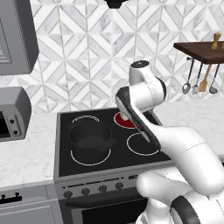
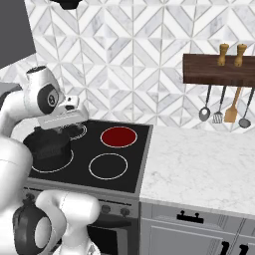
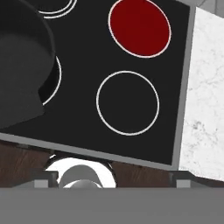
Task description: Turn off the rear right burner of the stove.
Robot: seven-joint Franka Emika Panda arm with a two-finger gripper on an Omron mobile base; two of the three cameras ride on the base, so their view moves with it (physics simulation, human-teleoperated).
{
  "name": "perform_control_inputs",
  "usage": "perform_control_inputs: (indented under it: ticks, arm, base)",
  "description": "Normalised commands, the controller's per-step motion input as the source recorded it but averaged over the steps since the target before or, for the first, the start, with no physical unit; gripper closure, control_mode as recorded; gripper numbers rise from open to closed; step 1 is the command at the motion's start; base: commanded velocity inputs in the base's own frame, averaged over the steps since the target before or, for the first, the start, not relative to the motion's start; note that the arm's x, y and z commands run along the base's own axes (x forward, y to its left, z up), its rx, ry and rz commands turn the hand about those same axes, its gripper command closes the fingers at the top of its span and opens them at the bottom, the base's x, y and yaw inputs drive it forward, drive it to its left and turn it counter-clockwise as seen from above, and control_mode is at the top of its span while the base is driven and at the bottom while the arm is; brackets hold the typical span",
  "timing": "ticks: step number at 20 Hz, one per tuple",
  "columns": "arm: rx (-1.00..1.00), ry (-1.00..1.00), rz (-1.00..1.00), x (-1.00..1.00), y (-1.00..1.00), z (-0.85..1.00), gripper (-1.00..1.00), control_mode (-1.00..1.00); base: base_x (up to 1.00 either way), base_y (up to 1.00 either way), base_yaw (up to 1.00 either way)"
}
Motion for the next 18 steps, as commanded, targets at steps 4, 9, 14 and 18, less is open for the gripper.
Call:
perform_control_inputs:
  ticks: [4, 9, 14, 18]
  arm:
    - [-0.41, 0.13, 0.30, -0.31, 1.00, -0.71, -1.00, -1.00]
    - [-0.33, 0.13, 0.30, -0.22, 0.80, -0.69, -1.00, -1.00]
    - [-0.26, 0.13, 0.28, -0.25, 0.72, -0.54, -1.00, -1.00]
    - [-0.26, 0.18, 0.26, -0.24, 0.77, -0.53, -1.00, -1.00]
  base:
    - [0.00, 0.00, 0.00]
    - [0.00, 0.00, 0.00]
    - [0.00, 0.00, 0.00]
    - [0.00, 0.00, 0.00]
